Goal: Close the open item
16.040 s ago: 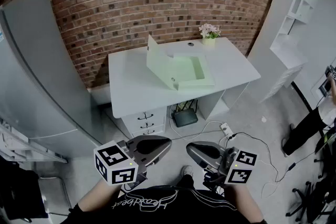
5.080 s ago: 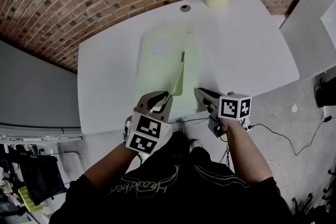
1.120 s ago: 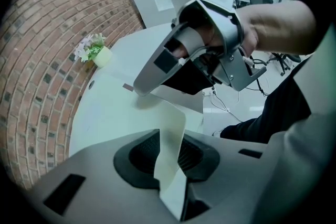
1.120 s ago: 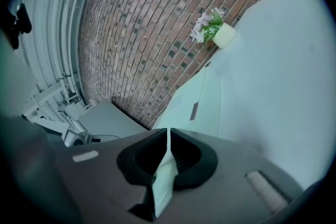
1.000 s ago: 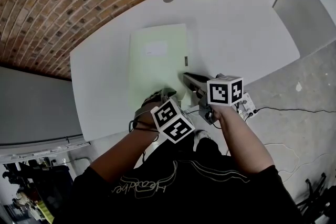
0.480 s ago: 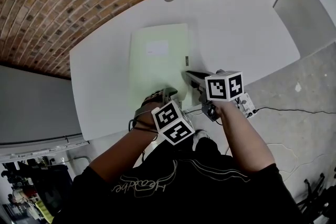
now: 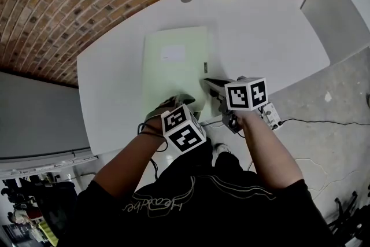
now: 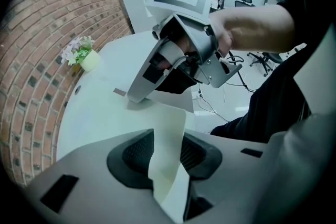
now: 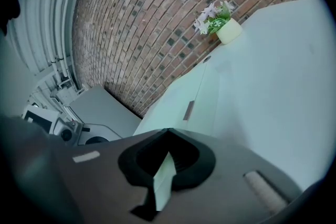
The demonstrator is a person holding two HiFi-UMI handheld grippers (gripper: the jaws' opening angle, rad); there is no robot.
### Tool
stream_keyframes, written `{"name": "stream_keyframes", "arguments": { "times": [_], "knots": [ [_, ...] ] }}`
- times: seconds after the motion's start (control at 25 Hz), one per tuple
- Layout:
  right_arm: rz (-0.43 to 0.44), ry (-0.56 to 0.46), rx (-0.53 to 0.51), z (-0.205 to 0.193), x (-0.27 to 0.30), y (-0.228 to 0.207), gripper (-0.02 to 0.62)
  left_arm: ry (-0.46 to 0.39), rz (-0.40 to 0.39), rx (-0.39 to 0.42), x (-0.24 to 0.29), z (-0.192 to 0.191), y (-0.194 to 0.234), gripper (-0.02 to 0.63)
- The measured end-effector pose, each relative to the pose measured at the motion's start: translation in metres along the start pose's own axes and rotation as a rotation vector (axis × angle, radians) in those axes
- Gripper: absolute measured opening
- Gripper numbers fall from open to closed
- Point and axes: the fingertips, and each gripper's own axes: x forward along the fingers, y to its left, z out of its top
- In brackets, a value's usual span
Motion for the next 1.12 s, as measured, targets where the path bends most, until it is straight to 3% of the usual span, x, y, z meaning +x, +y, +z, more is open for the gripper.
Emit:
{"name": "stream_keyframes", "arguments": {
  "times": [0.28,0.6,0.84,1.12],
  "knots": [
    [0.0,0.006,0.0,0.0,0.0,0.0,0.003,0.01,-0.186,-0.015,0.0,-0.003,-0.019,0.212],
    [-0.003,-0.001,-0.002,0.001,0.0,0.0,0.003,-0.032,-0.197,-0.099,-0.001,0.0,-0.016,0.212],
    [-0.048,0.017,-0.077,-0.002,-0.001,0.0,0.003,-0.048,-0.174,-0.197,0.001,0.002,-0.012,0.21],
    [-0.094,0.04,-0.154,-0.004,0.001,-0.001,0.003,-0.046,-0.191,-0.226,0.003,0.003,-0.012,0.21]
  ]
}}
